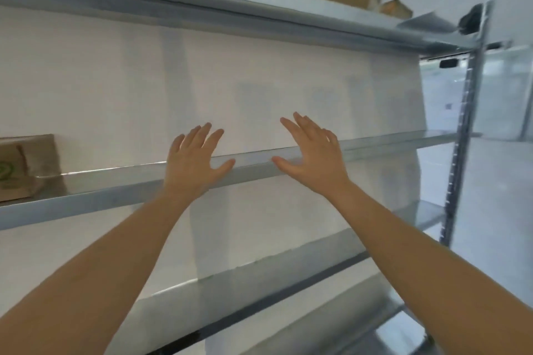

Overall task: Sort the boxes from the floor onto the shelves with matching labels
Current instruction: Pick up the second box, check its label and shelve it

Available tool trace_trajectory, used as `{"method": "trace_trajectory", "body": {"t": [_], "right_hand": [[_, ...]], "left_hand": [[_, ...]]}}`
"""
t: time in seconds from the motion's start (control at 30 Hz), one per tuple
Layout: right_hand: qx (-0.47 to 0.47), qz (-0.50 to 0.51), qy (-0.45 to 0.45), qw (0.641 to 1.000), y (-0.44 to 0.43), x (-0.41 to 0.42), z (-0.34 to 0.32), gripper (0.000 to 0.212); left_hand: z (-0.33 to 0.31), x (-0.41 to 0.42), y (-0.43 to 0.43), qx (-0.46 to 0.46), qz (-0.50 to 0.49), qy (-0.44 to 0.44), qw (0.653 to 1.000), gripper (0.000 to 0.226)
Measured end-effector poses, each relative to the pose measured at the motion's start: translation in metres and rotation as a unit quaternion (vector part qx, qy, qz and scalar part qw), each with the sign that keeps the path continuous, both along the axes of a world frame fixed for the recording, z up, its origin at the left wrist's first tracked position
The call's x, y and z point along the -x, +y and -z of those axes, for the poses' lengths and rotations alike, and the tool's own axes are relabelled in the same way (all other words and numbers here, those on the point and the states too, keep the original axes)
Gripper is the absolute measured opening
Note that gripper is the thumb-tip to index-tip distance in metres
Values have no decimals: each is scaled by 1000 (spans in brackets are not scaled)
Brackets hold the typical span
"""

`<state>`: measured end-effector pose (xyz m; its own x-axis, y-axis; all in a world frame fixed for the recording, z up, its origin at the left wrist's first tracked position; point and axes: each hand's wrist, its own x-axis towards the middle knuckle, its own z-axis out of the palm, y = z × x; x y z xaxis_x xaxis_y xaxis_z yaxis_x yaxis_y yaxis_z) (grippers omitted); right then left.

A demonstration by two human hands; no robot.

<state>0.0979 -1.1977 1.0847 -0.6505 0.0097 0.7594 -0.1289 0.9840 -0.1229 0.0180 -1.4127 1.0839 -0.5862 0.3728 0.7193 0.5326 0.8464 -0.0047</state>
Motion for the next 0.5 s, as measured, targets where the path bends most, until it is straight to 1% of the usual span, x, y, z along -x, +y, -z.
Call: {"method": "trace_trajectory", "body": {"t": [0.07, 0.27, 0.5], "right_hand": [[3, 40, -5, 999, 47, -25, 5, 72], [9, 168, -7, 986, 168, -103, 18, 71], [22, 312, -11, 950, 292, -189, 30, 70]], "left_hand": [[6, -11, 51, -13, 40, -8, 999, 70], [19, -36, 197, -7, 148, -29, 988, 70], [33, -66, 379, 0, 287, -42, 957, 71]]}}
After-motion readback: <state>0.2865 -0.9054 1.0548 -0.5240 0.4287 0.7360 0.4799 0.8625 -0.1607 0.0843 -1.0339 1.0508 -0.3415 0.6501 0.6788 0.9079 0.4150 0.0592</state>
